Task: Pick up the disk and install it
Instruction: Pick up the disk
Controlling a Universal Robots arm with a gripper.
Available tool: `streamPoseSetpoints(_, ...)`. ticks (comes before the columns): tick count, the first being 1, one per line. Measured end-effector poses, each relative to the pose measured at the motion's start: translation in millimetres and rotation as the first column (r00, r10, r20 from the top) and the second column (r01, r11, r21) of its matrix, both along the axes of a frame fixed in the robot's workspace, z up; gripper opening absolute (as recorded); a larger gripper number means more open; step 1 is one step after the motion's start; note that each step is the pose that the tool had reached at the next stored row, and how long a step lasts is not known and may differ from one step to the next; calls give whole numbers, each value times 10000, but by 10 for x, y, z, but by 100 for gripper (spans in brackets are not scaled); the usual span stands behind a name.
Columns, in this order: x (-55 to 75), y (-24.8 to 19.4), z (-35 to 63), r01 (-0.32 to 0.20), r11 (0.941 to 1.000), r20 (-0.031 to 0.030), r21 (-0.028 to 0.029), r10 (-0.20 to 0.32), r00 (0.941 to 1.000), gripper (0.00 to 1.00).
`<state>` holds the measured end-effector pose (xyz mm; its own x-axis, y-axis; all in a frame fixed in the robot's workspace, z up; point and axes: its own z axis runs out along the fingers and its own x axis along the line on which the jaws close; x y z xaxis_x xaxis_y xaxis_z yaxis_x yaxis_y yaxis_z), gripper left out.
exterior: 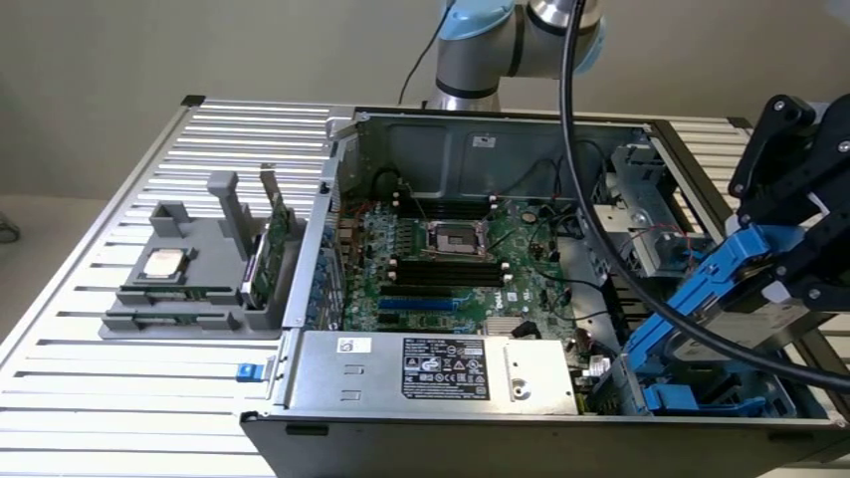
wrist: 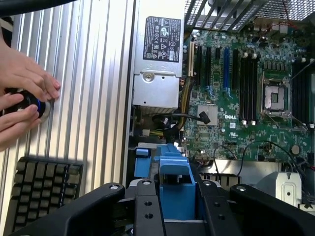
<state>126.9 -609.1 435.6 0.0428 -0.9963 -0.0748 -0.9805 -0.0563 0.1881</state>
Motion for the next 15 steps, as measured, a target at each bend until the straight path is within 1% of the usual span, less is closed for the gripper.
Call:
streamPoseSetpoints(8, 74, 0, -2, -20, 10000, -1, 0, 20, 10000, 33)
streamPoseSetpoints(15, 79, -6, -10, -43, 10000, -8, 1, 43, 10000, 33)
